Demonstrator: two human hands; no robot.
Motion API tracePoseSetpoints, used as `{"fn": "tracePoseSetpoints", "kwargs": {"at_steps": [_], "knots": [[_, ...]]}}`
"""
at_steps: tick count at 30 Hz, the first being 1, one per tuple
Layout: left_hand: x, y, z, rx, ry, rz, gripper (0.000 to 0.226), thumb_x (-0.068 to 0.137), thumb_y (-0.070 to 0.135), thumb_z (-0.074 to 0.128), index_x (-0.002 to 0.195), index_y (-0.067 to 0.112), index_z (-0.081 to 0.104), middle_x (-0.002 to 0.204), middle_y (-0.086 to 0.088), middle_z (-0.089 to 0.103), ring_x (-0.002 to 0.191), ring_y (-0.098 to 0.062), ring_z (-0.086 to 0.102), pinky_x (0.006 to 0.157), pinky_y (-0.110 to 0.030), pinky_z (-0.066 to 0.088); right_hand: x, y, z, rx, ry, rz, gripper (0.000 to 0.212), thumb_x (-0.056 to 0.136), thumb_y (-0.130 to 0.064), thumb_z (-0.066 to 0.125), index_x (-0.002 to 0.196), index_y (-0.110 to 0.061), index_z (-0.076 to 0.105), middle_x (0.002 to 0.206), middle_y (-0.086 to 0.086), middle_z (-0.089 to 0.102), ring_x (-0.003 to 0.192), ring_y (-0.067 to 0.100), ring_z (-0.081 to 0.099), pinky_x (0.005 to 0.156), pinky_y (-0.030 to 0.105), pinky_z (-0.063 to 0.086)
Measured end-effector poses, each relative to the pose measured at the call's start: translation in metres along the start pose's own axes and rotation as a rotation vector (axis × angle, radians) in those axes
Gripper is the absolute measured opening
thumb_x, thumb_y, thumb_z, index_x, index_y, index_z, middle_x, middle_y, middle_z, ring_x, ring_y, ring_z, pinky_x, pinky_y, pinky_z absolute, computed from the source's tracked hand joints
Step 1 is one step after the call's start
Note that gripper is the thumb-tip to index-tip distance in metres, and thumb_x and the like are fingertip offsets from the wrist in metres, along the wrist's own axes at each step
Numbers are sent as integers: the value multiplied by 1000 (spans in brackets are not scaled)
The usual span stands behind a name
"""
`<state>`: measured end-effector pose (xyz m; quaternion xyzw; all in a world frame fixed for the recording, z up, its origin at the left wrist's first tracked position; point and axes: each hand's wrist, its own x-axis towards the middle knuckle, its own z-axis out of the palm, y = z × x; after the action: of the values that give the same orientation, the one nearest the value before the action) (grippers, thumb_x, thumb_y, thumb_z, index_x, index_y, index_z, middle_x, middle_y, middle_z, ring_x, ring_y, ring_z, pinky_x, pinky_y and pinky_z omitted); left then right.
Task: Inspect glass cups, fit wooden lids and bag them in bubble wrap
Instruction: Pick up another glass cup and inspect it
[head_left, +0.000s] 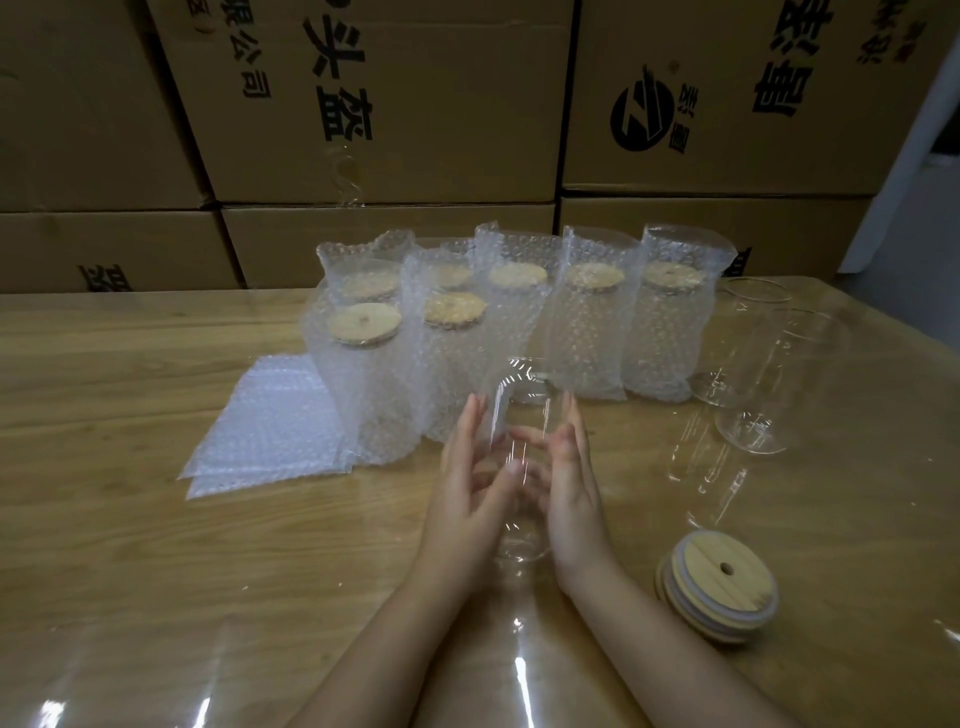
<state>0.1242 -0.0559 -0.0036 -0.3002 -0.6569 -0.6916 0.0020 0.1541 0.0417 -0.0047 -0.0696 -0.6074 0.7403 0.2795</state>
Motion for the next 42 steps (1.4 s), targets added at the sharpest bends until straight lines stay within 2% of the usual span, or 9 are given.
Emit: {"fn": "tracePoseSetpoints", "kwargs": {"at_steps": [6, 10, 14, 22, 26, 30, 35, 38, 42], "knots": [[-1, 16, -5, 431, -116, 317, 64, 91, 38, 51, 149, 28, 25, 160, 17, 11, 147, -14, 20, 108, -48, 39, 5, 1, 0, 134, -29, 152, 44, 84, -68, 41, 126, -56, 45, 116, 8, 68, 95, 26, 68, 88, 48, 50], [-4, 22, -2, 682, -161, 509, 48, 94, 30, 48, 142, 23, 42, 157, 6, 26, 149, -15, 12, 116, -57, 21, 3, 3, -5, 196, -61, 164, 39, 92, -56, 35, 125, -49, 54, 108, -14, 72, 102, 10, 68, 75, 22, 56], [-6, 24, 2, 645, -142, 566, 47, 87, 18, 54, 134, 15, 54, 155, -5, 31, 147, -19, 20, 114, -62, 18, -6, -5, -4, 147, -61, 75, 56, 83, -59, 41, 137, -44, 40, 120, -14, 67, 110, 10, 65, 78, 20, 54], [-6, 20, 2, 122, 53, 153, 61, 86, 45, 52, 141, 56, 27, 160, 4, 16, 133, 1, 41, 99, -20, 45, -19, -16, 0, -315, -146, -328, 49, 98, -36, 35, 145, -38, 19, 159, -9, 17, 146, 7, 20, 119, 40, 22], [6, 12, -6, -344, 133, -172, 73, 74, 59, 57, 140, 42, 32, 126, -6, 64, 107, -24, 67, 94, -48, 52, -21, -15, 3, -581, -207, -582, 55, 96, -29, 42, 149, -24, 28, 160, 4, 18, 148, 18, 17, 118, 31, 20], [9, 8, -9, -473, 150, -356, 90, 63, 70, 62, 134, 18, 49, 110, -18, 69, 101, -33, 68, 95, -57, 48, -23, -14, 5, -645, -232, -725, 49, 94, -19, 43, 143, -22, 38, 158, 2, 23, 147, 26, 18, 118, 36, 19], [8, 14, -4, -352, 149, -198, 89, 50, 79, 70, 120, 29, 50, 92, -6, 74, 77, -22, 70, 66, -29, 56, -24, -23, 6, -195, -231, -237, 68, 84, -63, 53, 145, -41, 31, 153, -15, 34, 142, 6, 29, 115, 32, 31], [3, 17, 0, -266, 120, -101, 92, 54, 82, 67, 127, 30, 45, 106, -3, 72, 92, -22, 70, 76, -30, 56, -19, -23, 3, -22, -251, 17, 91, 66, -85, 51, 142, -38, 34, 144, -13, 47, 135, 5, 41, 111, 34, 36], [-10, 19, 1, -37, 110, 127, 74, 84, 68, 52, 143, 29, 32, 139, 1, 54, 128, -20, 52, 103, -32, 43, -16, -21, 4, 175, -224, 182, 72, 76, -76, 33, 136, -39, 43, 134, 0, 60, 127, 13, 52, 106, 41, 41]]}}
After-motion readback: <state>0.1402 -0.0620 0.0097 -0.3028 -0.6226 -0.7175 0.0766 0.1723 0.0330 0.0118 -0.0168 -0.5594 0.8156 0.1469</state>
